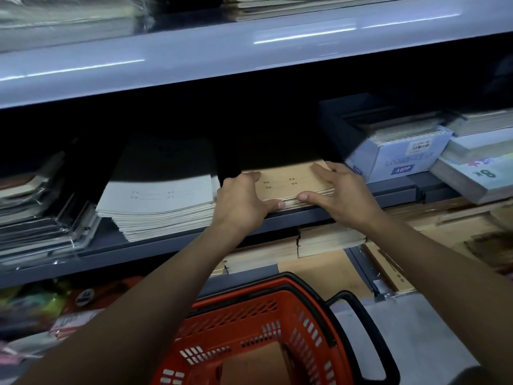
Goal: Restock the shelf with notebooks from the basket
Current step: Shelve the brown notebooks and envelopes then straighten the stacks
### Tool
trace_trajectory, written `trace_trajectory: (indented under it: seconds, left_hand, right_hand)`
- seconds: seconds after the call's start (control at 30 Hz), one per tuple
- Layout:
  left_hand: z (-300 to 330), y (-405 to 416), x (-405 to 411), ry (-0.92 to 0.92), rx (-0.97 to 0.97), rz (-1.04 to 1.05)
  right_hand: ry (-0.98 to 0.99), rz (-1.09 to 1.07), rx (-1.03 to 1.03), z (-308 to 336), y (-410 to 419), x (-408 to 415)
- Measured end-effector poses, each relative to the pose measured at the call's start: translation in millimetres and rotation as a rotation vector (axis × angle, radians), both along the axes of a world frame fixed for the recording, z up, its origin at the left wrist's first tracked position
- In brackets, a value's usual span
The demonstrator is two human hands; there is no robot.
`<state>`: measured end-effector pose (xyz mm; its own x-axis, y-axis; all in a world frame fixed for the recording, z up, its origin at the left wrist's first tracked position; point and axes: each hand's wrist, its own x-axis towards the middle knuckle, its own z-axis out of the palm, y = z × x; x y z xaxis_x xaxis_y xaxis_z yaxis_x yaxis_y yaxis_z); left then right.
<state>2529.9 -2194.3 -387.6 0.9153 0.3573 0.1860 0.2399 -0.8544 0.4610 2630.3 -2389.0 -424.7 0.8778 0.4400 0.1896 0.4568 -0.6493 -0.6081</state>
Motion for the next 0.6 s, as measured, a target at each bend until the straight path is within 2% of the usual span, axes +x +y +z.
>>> trace_trajectory:
  seconds: [0.23, 0.6]
  left_hand:
    - [-4.0, -5.8, -13.5, -0.028, -0.033, 0.002]
    - [3.2, -0.2, -77.1, -0.094, 0.029, -0.100]
  right_hand:
    - [-0.072, 0.002, -0.100, 1.1, 1.3, -7.2]
    - [-0.165, -0.140, -0.155, 7.3, -5.8, -69.7]
